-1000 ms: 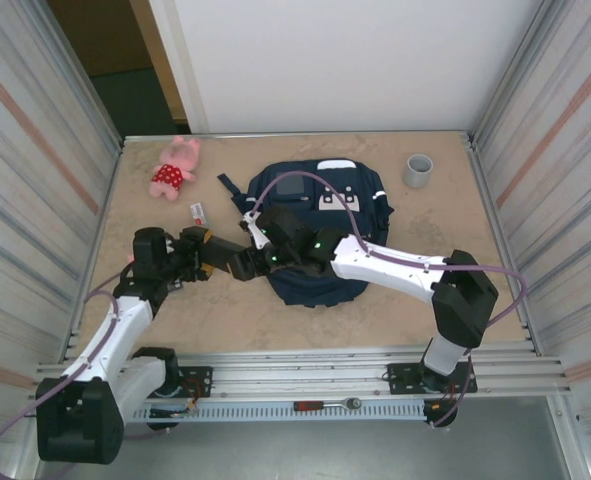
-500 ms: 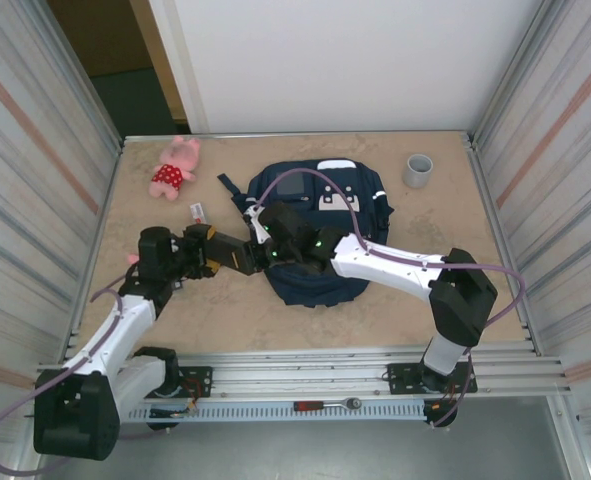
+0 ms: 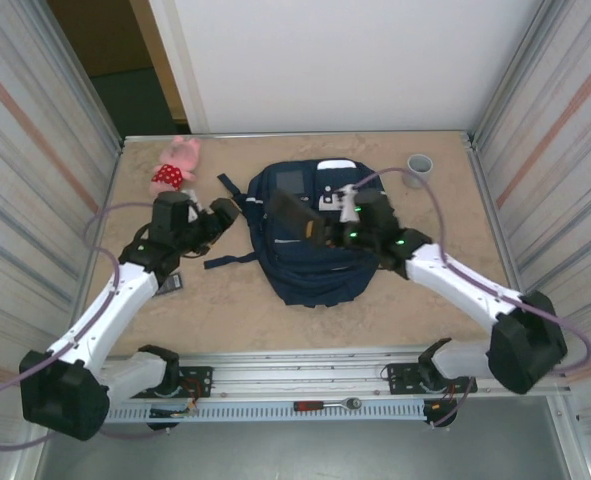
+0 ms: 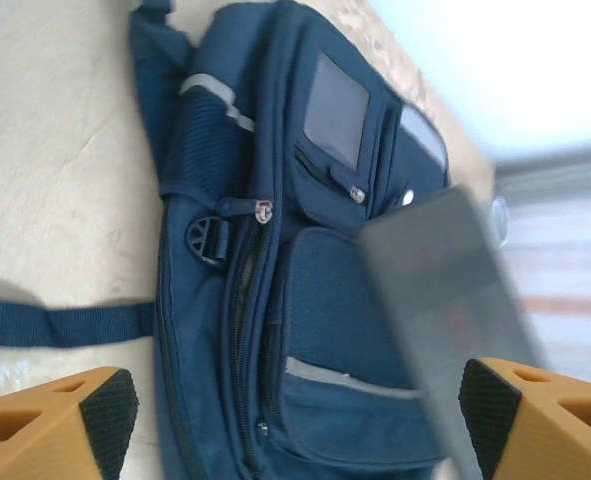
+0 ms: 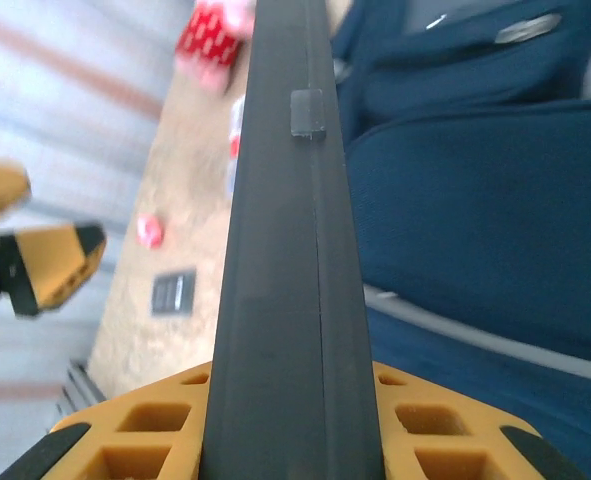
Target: Pack the student bag
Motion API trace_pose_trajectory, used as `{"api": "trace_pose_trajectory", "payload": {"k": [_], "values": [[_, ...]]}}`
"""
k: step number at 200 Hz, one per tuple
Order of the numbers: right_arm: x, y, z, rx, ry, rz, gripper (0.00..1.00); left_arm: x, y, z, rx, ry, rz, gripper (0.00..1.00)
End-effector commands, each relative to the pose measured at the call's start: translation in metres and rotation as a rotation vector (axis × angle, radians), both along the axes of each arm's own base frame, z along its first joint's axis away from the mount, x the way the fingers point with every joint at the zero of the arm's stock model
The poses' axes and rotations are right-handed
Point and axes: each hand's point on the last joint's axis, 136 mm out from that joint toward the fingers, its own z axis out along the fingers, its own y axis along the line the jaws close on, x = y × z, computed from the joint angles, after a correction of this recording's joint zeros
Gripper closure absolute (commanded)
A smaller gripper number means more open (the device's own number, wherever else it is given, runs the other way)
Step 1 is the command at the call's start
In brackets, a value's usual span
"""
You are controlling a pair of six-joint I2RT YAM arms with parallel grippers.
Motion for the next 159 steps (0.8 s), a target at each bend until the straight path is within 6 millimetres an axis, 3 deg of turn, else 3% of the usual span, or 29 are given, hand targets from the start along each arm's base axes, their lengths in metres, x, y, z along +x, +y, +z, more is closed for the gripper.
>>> {"api": "trace_pose_trajectory", "payload": {"k": [1, 21, 36, 55, 93, 159], "values": [[0.001, -0.039, 0.025, 0.133, 0.052, -0.058, 0.81, 0.004, -0.020, -0.004, 0.369, -0.165, -0.248, 0.14], [0.009, -0.082, 0.027, 0.198, 0.113, -0.124, 0.82, 0.000, -0.074, -0.001, 0.570, -0.357, -0.572, 0.14], [0.013, -0.106, 0.028, 0.257, 0.153, -0.157, 0.82, -0.018, -0.120, -0.016, 0.722, -0.483, -0.881, 0.14], [0.015, -0.132, 0.032, 0.307, 0.173, -0.197, 0.82, -0.041, -0.157, -0.038, 0.833, -0.591, -1.196, 0.10], [0.009, -0.160, 0.037, 0.324, 0.176, -0.267, 0.82, -0.037, -0.184, -0.062, 0.901, -0.692, -1.403, 0.05], [-0.003, -0.162, 0.029, 0.317, 0.191, -0.293, 0.81, -0.049, -0.210, -0.078, 0.773, -0.726, -1.568, 0.01]]}}
